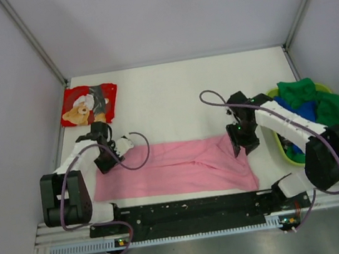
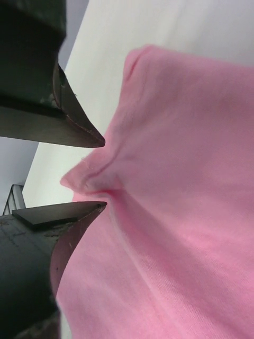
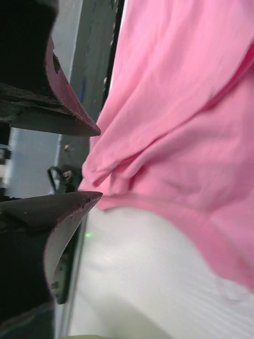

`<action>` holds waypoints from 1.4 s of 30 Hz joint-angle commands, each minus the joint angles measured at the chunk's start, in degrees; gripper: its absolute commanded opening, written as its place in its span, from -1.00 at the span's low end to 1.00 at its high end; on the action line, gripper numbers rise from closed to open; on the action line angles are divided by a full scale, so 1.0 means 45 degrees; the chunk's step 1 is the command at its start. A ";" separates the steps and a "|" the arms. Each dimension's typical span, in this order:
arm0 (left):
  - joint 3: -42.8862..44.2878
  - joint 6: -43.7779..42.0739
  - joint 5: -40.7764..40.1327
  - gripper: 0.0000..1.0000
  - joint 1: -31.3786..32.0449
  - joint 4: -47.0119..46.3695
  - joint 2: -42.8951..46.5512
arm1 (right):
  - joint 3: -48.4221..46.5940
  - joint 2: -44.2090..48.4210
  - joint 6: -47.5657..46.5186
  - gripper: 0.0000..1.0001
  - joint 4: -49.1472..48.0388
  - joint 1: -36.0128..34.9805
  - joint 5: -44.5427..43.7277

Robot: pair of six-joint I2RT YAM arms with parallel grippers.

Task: Fold and stack the t-shirts
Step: Fold the other side of the tshirt into a rectangle

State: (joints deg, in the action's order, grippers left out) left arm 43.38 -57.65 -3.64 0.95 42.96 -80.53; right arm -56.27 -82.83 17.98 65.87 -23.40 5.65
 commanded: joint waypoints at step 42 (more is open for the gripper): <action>0.0947 0.0448 0.0086 0.14 -0.0462 0.0629 0.0376 | -0.0642 -0.1459 -0.0169 -1.00 -0.4657 -0.3334 0.2414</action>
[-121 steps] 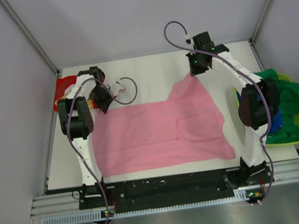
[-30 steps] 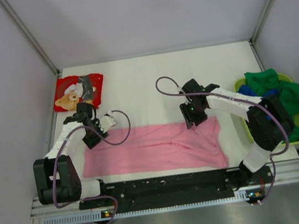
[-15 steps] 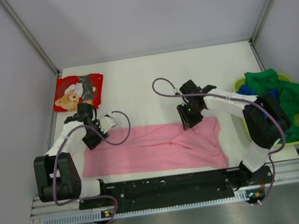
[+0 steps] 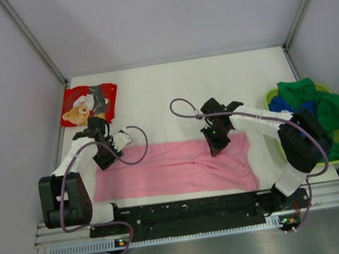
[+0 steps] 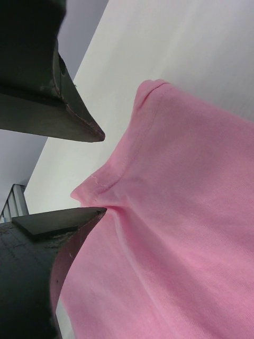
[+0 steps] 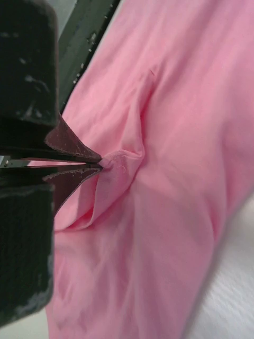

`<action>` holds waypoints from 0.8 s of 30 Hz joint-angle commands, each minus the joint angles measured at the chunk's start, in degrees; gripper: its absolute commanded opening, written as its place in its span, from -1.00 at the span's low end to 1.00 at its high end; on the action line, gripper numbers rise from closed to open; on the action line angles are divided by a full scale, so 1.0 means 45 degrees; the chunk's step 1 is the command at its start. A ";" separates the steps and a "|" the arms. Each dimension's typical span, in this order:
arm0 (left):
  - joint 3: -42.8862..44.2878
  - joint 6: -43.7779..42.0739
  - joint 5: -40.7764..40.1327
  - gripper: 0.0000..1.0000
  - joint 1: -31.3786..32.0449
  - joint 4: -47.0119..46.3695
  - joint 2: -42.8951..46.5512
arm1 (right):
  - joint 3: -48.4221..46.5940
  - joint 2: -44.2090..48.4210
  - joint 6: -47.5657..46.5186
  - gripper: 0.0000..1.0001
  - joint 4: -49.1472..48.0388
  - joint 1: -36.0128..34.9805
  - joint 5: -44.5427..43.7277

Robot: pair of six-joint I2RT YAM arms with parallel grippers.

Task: Fold and stack the t-shirts
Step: Fold the other side of the tshirt into a rectangle

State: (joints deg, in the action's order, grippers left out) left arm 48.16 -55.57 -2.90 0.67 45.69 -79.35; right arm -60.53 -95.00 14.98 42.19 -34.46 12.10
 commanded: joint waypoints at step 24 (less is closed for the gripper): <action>-0.0156 -0.0248 -0.0196 0.15 -0.0558 0.0022 0.0290 | 0.0308 0.0210 0.2863 -0.22 -0.0529 -0.3925 0.3952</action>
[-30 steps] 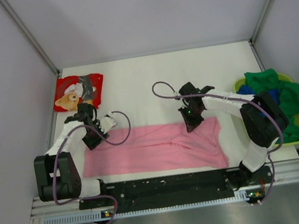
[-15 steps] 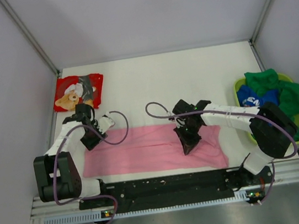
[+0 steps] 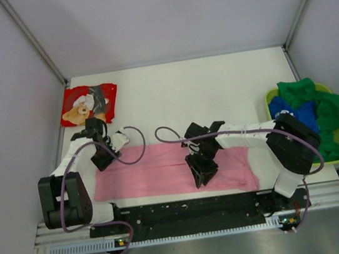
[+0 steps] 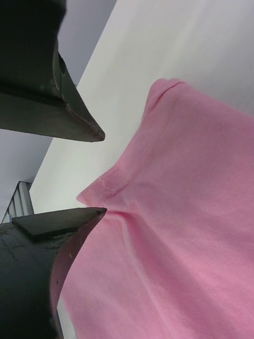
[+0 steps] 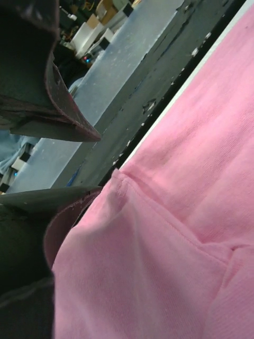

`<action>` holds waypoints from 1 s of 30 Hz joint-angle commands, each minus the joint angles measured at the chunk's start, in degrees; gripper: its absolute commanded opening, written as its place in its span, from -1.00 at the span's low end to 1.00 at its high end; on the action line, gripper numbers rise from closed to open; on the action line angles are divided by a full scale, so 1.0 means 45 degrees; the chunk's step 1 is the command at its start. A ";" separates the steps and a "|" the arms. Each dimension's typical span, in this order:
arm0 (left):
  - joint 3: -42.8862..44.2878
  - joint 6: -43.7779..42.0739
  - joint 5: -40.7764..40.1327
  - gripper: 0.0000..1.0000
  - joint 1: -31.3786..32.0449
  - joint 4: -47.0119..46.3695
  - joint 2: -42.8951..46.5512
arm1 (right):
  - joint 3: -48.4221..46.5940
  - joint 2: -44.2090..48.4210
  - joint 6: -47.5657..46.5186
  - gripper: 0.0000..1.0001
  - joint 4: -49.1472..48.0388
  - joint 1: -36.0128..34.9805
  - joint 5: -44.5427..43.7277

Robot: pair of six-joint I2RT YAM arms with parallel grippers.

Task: Fold and stack the t-shirts
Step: Fold the other side of the tshirt into a rectangle, then rotate the tshirt 75 degrees

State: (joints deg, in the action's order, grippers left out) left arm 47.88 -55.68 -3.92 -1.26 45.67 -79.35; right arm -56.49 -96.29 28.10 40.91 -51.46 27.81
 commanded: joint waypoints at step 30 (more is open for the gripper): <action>0.0357 0.2647 -0.0478 -0.26 -0.0307 -0.1460 -0.2077 | -0.4409 -0.3516 0.0049 -1.00 -0.0829 0.8466 -0.8466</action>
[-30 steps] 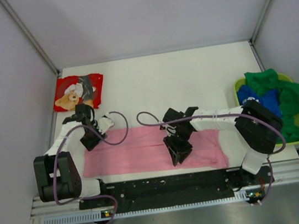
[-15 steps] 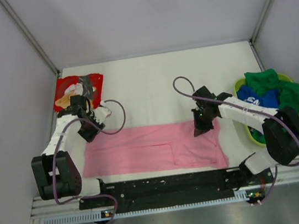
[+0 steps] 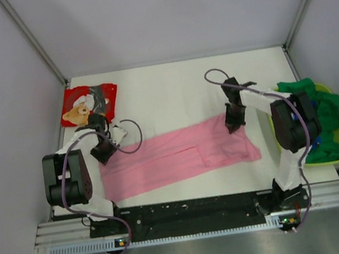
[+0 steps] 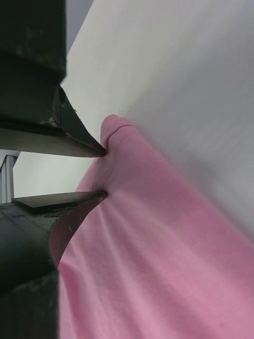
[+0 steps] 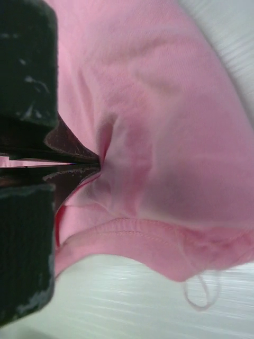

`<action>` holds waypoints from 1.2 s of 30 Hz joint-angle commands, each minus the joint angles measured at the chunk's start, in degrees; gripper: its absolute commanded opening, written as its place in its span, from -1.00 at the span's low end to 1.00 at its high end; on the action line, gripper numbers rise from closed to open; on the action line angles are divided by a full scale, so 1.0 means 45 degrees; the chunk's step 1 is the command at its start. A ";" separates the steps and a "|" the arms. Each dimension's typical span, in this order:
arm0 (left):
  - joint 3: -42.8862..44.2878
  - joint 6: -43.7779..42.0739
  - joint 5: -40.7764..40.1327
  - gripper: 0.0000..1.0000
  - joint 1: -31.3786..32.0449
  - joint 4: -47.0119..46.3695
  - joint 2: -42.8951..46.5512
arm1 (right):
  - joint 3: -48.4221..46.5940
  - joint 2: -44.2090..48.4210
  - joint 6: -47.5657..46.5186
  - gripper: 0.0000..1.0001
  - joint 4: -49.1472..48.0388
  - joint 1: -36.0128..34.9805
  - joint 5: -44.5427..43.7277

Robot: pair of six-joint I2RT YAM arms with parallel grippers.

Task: Fold and stack the t-shirts
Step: Rotate the tshirt 75 degrees

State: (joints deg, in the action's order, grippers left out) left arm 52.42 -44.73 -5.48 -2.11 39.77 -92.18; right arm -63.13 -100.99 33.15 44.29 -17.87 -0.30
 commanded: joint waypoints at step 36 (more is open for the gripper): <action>-0.1613 0.0058 0.6152 -0.14 0.8200 0.2136 0.2784 | -1.5954 -0.9750 -0.3437 -0.83 -0.1554 0.1316 0.2896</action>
State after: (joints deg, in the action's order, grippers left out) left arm 46.48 -43.88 5.21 27.59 40.10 -85.32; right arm -132.31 -145.14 19.27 45.54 -10.55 5.26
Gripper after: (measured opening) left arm 0.412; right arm 0.009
